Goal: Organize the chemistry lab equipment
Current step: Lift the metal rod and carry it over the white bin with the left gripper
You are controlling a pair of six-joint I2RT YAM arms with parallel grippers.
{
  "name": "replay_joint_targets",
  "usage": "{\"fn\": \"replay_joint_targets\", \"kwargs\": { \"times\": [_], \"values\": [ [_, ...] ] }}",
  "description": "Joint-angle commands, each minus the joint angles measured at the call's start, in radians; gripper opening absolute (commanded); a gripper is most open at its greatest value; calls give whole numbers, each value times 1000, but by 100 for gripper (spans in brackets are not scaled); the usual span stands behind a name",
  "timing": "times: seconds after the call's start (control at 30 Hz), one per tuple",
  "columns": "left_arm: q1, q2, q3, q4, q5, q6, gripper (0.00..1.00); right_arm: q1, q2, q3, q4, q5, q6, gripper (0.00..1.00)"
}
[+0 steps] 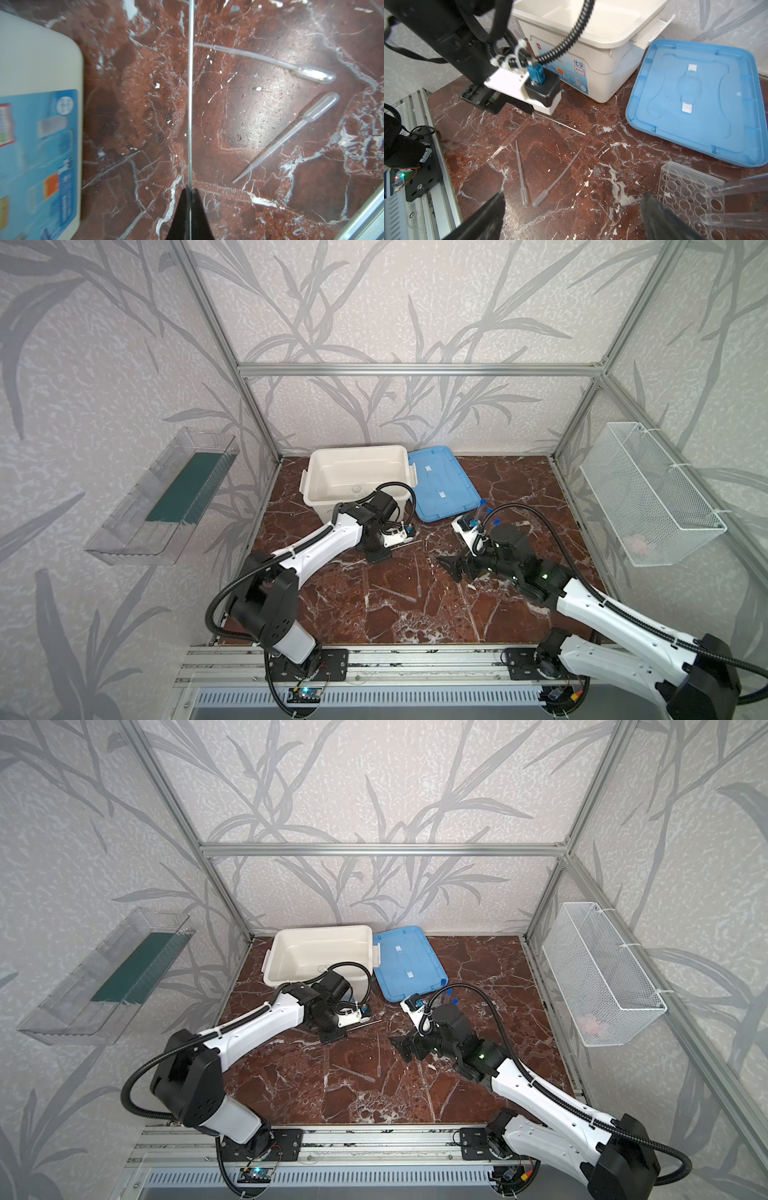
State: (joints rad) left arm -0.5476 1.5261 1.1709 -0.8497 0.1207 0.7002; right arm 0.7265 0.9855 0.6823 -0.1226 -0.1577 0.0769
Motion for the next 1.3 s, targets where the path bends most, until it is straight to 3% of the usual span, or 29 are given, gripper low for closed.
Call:
{"fn": "replay_joint_targets", "kwargs": {
  "times": [0.0, 0.27, 0.57, 0.87, 1.27],
  "values": [
    [12, -121, 45, -22, 27, 84, 0, -2, -20, 58, 7, -7, 0, 99],
    [129, -111, 311, -188, 89, 212, 0, -2, 55, 191, 87, -96, 77, 99],
    [263, -29, 472, -186, 132, 320, 0, -7, 272, 462, 42, -188, 121, 99],
    [348, 137, 598, -165, 202, 389, 0, -9, 440, 582, 98, -193, 143, 99],
    [365, 350, 697, -155, 183, 481, 0, -53, 547, 654, 127, -172, 182, 99]
  ]
}}
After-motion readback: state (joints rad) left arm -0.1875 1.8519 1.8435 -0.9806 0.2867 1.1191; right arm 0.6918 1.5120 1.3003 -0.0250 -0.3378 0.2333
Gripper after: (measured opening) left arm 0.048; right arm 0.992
